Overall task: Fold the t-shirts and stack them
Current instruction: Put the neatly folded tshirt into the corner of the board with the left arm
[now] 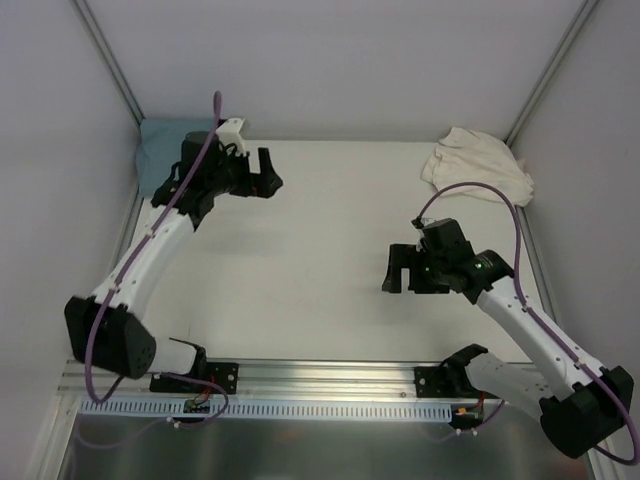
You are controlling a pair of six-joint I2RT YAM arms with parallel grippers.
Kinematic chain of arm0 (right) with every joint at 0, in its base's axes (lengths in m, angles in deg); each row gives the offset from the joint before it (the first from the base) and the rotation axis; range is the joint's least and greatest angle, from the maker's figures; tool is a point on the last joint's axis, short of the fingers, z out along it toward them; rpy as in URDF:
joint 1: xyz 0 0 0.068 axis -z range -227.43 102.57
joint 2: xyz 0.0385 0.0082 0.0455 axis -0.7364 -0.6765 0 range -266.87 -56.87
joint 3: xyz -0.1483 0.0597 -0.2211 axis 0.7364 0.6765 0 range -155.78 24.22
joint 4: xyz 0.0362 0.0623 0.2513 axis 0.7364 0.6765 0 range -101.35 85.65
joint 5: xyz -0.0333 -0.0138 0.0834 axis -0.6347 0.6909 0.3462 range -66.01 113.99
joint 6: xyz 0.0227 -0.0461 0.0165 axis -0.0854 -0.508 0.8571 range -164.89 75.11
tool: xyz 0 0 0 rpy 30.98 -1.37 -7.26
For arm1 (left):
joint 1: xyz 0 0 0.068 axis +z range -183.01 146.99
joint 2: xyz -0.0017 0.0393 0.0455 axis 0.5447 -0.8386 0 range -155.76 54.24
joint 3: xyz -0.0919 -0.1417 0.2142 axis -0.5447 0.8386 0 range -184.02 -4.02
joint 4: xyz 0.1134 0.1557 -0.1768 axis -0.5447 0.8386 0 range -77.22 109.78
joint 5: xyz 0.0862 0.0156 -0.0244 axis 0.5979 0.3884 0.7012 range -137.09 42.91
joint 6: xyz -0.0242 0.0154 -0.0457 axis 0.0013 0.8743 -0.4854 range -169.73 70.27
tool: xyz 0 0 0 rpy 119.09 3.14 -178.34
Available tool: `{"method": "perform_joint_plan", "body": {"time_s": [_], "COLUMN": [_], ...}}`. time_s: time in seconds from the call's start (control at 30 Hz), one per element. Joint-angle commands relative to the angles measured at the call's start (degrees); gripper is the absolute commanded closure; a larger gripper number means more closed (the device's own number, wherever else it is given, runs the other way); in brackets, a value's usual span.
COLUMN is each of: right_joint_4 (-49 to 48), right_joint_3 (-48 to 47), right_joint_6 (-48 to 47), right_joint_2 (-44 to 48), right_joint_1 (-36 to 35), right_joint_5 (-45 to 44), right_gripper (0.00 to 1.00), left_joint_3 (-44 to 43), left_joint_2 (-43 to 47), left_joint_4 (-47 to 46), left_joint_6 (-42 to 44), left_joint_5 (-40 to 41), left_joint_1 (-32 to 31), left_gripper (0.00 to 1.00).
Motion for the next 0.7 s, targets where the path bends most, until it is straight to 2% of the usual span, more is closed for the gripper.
{"method": "perform_joint_plan", "body": {"time_s": [0.0,0.03,0.13,0.23,0.33,0.5,0.67], "right_joint_4": [4.7,5.1,7.1,7.4,8.9,8.0,7.7], "right_joint_3": [-0.8,-0.2,1.3,2.3,2.0,2.1,2.3], "right_joint_6": [-1.6,-1.7,-1.9,-0.7,0.4,0.5,0.1], "right_joint_2": [5.8,7.1,10.4,13.3,16.4,24.2,27.5], "right_joint_1": [-0.2,-0.2,-0.2,-0.3,-0.4,-0.4,-0.4], "right_joint_5": [-3.1,-3.6,-5.0,-4.9,-8.3,-14.7,-16.8], "right_gripper": [0.0,0.01,0.0,0.0,0.01,0.0,0.0], "left_joint_3": [10.0,12.3,19.6,23.3,28.9,33.5,35.9], "left_joint_2": [11.6,15.9,21.9,26.8,32.1,41.7,45.6], "left_joint_4": [-2.3,-2.4,-0.8,0.4,1.6,2.8,3.7], "left_joint_6": [-1.6,-2.2,-4.8,-6.0,-6.0,-3.2,-1.6], "left_joint_5": [3.8,4.3,5.9,8.8,11.9,15.4,17.9], "left_joint_1": [2.6,2.2,0.3,-2.4,-3.5,-3.5,-3.5], "left_gripper": [0.01,0.01,0.01,0.01,0.01,0.01,0.01]}}
